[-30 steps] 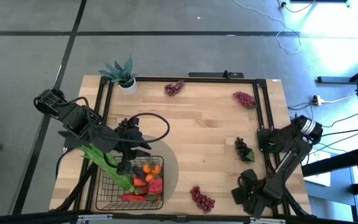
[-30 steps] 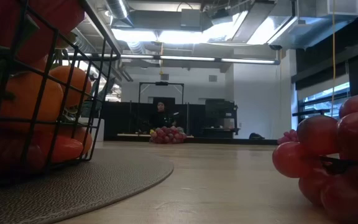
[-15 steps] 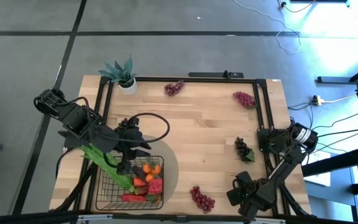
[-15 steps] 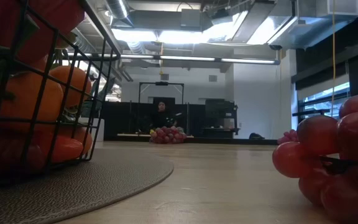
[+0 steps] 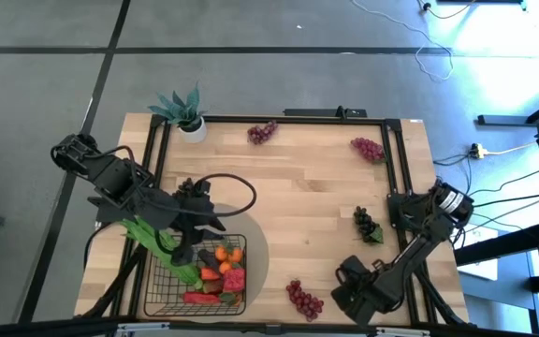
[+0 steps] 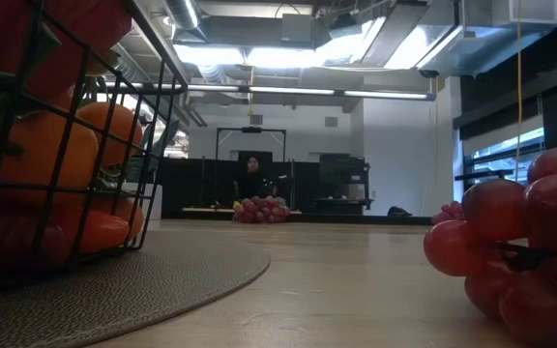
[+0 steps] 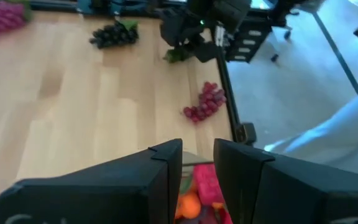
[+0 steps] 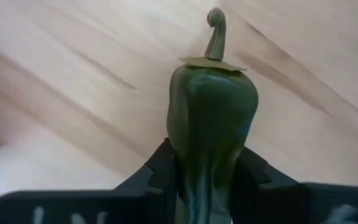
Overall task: Build produce basket
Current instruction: Put the green chilli pepper into the wire basket
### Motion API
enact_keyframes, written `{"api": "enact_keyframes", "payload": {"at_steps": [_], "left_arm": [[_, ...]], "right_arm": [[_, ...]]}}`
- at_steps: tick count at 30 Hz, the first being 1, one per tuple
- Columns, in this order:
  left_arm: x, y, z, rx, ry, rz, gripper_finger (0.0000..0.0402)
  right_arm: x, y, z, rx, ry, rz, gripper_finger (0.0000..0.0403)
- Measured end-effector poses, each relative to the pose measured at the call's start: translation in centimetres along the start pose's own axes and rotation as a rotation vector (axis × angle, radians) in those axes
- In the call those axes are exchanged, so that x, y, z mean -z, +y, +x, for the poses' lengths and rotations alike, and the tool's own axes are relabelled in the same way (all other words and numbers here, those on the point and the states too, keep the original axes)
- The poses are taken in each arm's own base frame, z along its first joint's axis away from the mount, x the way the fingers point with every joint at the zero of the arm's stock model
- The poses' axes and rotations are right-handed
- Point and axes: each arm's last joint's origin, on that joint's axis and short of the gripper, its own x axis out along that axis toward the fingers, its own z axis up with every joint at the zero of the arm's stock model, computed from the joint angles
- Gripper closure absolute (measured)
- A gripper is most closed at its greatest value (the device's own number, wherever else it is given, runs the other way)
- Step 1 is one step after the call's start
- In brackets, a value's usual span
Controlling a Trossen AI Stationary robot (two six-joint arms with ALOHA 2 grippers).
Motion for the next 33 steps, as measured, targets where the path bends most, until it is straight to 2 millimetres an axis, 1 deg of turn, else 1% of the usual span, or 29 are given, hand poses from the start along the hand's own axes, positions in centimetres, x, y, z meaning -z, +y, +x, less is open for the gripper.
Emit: {"api": "enact_keyframes", "payload": {"at_steps": [3,8,11,15,18,22,25,29,33], "left_arm": [[0.5,-0.3,-0.1,0.011,0.032,-0.008,0.0320],[1.1,-1.0,-0.4,0.024,0.071,-0.055,0.0320],[1.4,-1.6,-0.6,0.040,0.077,-0.066,0.0320],[1.8,-2.2,-0.9,0.021,0.071,-0.069,0.0320],[2.4,-2.6,-1.2,0.001,0.087,-0.087,0.0320],[3.1,-3.1,-0.6,-0.008,0.118,-0.113,0.0320],[4.1,-3.4,0.0,-0.020,0.149,-0.139,0.0320],[5.5,-3.7,0.9,-0.039,0.194,-0.157,0.0320],[6.5,-4.1,1.4,-0.042,0.213,-0.180,0.0320]], "right_arm": [[-0.8,1.2,-1.1,-0.040,-0.017,-0.038,0.0322],[-2.6,2.8,-3.7,-0.059,-0.074,-0.095,0.0322],[-3.9,3.2,-5.2,-0.032,-0.131,-0.128,0.0322],[-5.9,3.5,-6.5,0.016,-0.163,-0.187,0.0322],[-8.0,4.4,-7.5,-0.010,-0.194,-0.252,0.0322],[-11.7,5.9,-9.6,-0.083,-0.273,-0.336,0.0322],[-14.5,7.2,-11.8,-0.169,-0.385,-0.377,0.0322],[-17.5,8.9,-14.5,-0.314,-0.553,-0.444,0.0322],[-19.8,10.5,-16.0,-0.465,-0.714,-0.513,0.0322]]}}
